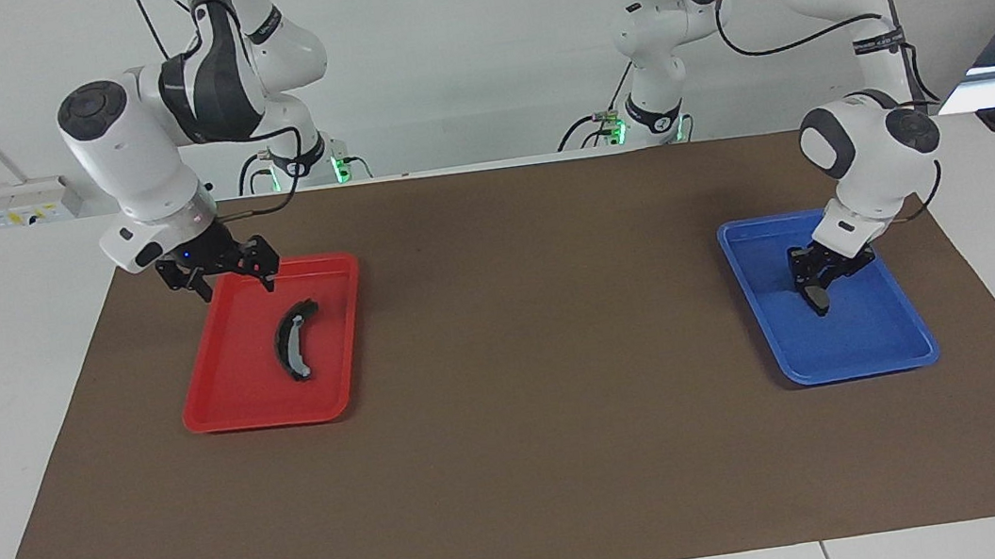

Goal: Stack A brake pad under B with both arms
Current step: 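Lift the small pad with the left gripper while the right gripper reaches the curved pad, then carry the small pad toward center while the right gripper grasps the curved pad, then set the small pad on the table center while the right gripper lifts the curved pad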

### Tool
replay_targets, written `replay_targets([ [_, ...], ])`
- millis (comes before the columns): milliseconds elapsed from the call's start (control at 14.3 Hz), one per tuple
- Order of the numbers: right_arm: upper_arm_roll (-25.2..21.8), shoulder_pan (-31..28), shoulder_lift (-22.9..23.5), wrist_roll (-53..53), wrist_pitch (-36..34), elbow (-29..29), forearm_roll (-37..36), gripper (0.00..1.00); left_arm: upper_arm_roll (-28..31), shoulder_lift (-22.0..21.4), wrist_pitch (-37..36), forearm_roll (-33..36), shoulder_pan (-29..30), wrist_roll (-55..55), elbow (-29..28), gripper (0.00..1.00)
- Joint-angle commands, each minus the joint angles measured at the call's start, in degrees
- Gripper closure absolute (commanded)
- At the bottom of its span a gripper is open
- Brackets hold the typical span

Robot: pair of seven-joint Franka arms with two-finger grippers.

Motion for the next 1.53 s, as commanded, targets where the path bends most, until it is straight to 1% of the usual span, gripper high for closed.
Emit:
replay_targets([
  [0,0.2,-0.1,0.4,0.8,7.5,-6.0,0.7,0.0,-0.2,-3.5,-3.1,0.7,-0.3,-1.1,0.5,0.99],
  [140,0.2,-0.1,1.9,0.8,9.8,-7.5,0.7,0.0,-0.8,-4.6,-10.9,0.8,-1.3,-2.5,5.3,0.99],
  [279,0.2,-0.1,3.7,0.8,12.9,-8.7,0.7,0.0,-0.7,-4.6,-16.0,0.9,-6.4,-9.3,8.3,0.99],
  [349,0.2,-0.1,3.8,0.8,15.2,-10.3,0.7,0.0,-0.7,-4.5,-16.5,0.9,-8.9,-14.4,8.8,0.99],
  [419,0.2,-0.1,3.8,0.8,17.3,-11.5,0.7,0.0,-0.7,-4.5,-16.1,0.9,-12.9,-20.2,8.8,0.99],
  [558,0.2,-0.1,6.0,0.8,19.2,-12.0,0.7,0.0,-0.8,-4.1,-15.8,0.9,-19.3,-29.2,8.8,0.99],
  [628,0.2,-0.1,6.3,0.8,19.6,-12.0,0.7,0.0,-0.8,-3.3,-15.4,0.9,-23.6,-33.9,9.0,0.99],
  [837,0.3,0.3,7.8,0.7,20.8,-12.3,0.7,0.0,-0.7,0.1,-10.8,0.9,-33.0,-45.6,9.5,0.99],
  [907,0.2,0.8,8.0,0.7,20.9,-12.4,0.7,0.04,-0.7,0.8,-10.1,0.9,-35.8,-48.2,9.6,0.99],
  [977,0.2,0.8,8.9,0.8,21.0,-12.3,0.7,0.12,-0.7,1.5,-9.6,0.9,-37.7,-50.0,9.8,0.99],
  [1047,0.3,0.8,9.4,0.8,21.2,-12.3,0.7,0.16,-0.7,2.4,-8.6,0.9,-39.3,-51.5,10.3,0.99],
  [1186,0.2,0.8,9.6,0.8,21.8,-12.3,0.7,0.21,-0.7,5.9,-7.1,1.1,-42.2,-55.0,13.0,0.99],
  [1256,0.2,0.8,9.6,0.8,21.8,-12.3,0.7,0.29,-0.7,7.8,-7.1,1.2,-42.5,-55.9,14.9,0.99],
  [1326,0.2,0.8,9.6,0.8,21.8,-12.3,0.7,0.4,-0.7,8.7,-6.9,1.2,-42.8,-56.2,15.7,0.97],
  [1395,0.3,0.8,9.6,0.8,21.7,-12.3,0.7,0.51,-0.7,9.6,-6.5,1.2,-43.9,-56.3,15.9,0.94],
  [1465,0.2,0.8,9.6,0.8,21.6,-12.3,0.7,0.59,-0.7,10.2,-5.1,1.2,-44.3,-56.6,15.9,0.9],
])
